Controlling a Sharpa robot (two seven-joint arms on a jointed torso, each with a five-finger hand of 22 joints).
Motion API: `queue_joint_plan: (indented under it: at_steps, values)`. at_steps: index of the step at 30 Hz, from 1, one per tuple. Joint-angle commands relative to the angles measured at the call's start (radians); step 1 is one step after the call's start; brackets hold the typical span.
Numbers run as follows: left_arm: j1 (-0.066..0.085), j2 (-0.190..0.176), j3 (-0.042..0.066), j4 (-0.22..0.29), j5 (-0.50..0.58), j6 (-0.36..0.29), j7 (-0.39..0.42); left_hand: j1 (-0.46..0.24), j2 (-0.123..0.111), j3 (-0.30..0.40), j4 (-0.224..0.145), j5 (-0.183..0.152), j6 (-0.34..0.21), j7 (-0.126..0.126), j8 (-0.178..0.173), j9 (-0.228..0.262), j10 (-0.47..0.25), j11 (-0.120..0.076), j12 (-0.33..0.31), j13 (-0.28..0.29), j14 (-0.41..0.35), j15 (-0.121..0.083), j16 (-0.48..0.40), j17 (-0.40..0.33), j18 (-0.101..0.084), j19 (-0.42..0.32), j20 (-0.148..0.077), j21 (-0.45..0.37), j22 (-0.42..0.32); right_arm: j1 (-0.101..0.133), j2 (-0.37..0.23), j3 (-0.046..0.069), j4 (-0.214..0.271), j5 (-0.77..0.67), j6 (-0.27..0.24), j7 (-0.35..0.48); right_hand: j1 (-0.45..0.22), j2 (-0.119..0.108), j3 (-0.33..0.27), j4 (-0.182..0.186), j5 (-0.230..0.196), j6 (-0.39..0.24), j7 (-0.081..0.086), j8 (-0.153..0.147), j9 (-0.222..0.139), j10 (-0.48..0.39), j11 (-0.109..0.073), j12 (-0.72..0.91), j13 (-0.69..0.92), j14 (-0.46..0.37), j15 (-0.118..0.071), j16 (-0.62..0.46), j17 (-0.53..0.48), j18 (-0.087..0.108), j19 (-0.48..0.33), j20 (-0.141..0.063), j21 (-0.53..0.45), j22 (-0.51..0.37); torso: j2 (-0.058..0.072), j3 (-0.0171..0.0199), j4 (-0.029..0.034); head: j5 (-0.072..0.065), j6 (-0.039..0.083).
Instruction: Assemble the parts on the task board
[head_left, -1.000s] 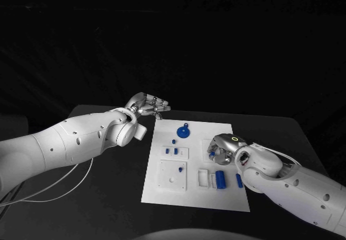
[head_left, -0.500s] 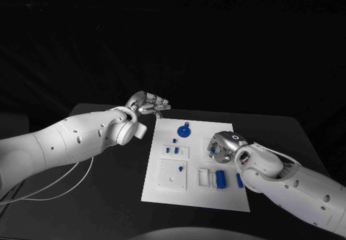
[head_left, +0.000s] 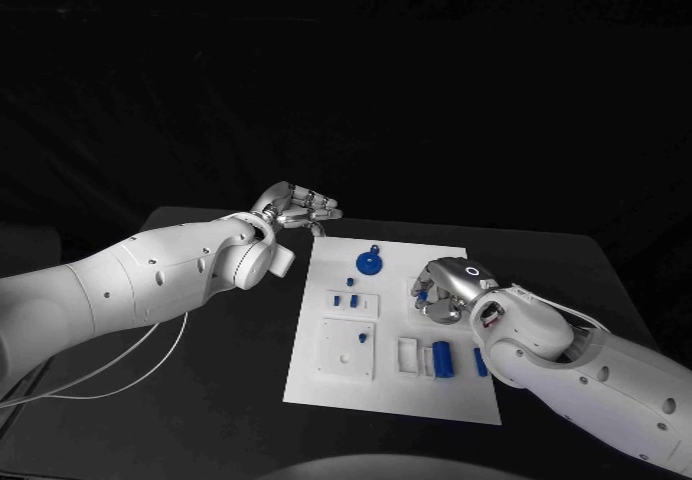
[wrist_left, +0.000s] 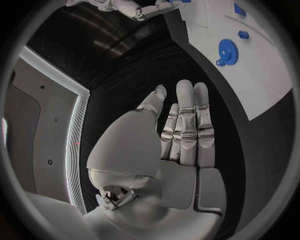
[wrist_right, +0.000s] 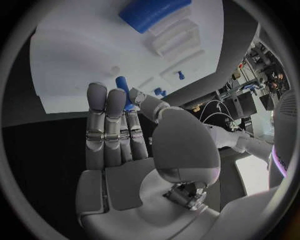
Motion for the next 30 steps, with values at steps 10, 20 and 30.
queue_joint_plan:
  at_steps: [10,20,30]
  values:
    - [0.001,0.005,0.001,-0.005,0.004,0.005,0.007,-0.001,0.009,-0.002,0.003,-0.002,0.000,-0.003,-0.005,0.000,-0.005,0.000,-0.001,0.000,-0.004,0.000,0.006,0.001,-0.011,0.006,0.000,0.003,0.001,0.000,0.021,0.007,0.112,0.035,-0.051,0.050,0.019,0.010,-0.009,0.003,0.006,0.008,0.003,0.001,0.001,0.054,-0.041,0.007,0.004,0.002,-0.010,-0.003,0.005,0.018,0.024,-0.009,-0.005,0.010,0.000,-0.0014,0.0003,0.020,-0.006]
    - [0.000,0.021,0.001,-0.014,0.004,0.007,0.006,-0.003,0.011,-0.003,0.004,-0.005,-0.002,-0.002,-0.005,0.000,-0.007,0.000,-0.001,0.000,-0.005,0.000,0.009,0.001,-0.010,0.006,0.001,0.002,0.003,0.000,0.085,-0.059,0.116,0.017,-0.076,0.090,0.018,0.010,-0.009,0.001,0.006,0.009,0.003,0.001,0.001,0.056,-0.041,0.003,0.004,0.003,-0.010,-0.005,0.006,0.018,0.026,-0.009,-0.009,0.014,0.000,-0.0016,0.0023,0.037,-0.010]
    - [0.000,0.038,0.000,-0.040,0.004,0.012,0.008,-0.001,0.012,-0.004,0.003,-0.007,-0.002,-0.002,-0.005,0.000,-0.007,0.000,-0.001,0.000,-0.006,0.001,0.010,0.001,-0.010,0.006,0.001,0.002,0.003,-0.011,0.134,-0.122,0.083,-0.013,-0.078,0.108,0.017,0.010,-0.008,-0.003,0.006,0.010,0.002,0.001,0.000,0.058,-0.041,0.002,0.004,0.003,-0.011,-0.006,0.007,0.019,0.027,-0.009,-0.011,0.016,0.000,0.0000,0.0008,0.056,-0.020]
